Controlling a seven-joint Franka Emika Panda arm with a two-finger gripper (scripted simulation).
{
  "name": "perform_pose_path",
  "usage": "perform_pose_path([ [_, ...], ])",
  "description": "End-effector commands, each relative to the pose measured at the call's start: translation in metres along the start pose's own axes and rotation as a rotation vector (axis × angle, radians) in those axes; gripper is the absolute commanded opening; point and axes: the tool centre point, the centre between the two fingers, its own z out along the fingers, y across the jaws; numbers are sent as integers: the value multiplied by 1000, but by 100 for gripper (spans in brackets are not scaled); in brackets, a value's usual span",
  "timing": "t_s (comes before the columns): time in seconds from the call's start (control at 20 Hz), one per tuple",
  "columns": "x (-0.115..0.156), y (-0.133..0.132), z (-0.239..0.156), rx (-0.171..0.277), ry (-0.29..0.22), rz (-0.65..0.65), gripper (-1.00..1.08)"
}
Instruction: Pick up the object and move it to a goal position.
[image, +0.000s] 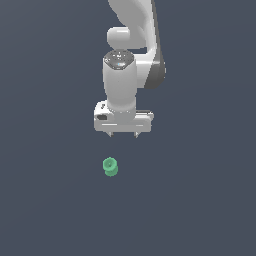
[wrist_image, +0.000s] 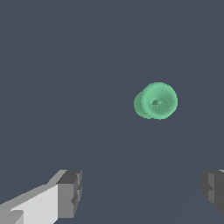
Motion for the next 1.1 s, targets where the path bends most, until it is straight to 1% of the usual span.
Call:
perform_pose_path([
  [0.0,0,0,0,0,0,0,100],
  [0.15,1,-2,-4,-1,7,-7,100],
  [0.45,7,-11,-22,-7,41,-34,100],
  [0.75,8,-10,-20,-7,39,-41,100],
  [1.05,14,-5,-13,-11,33,-91,100],
])
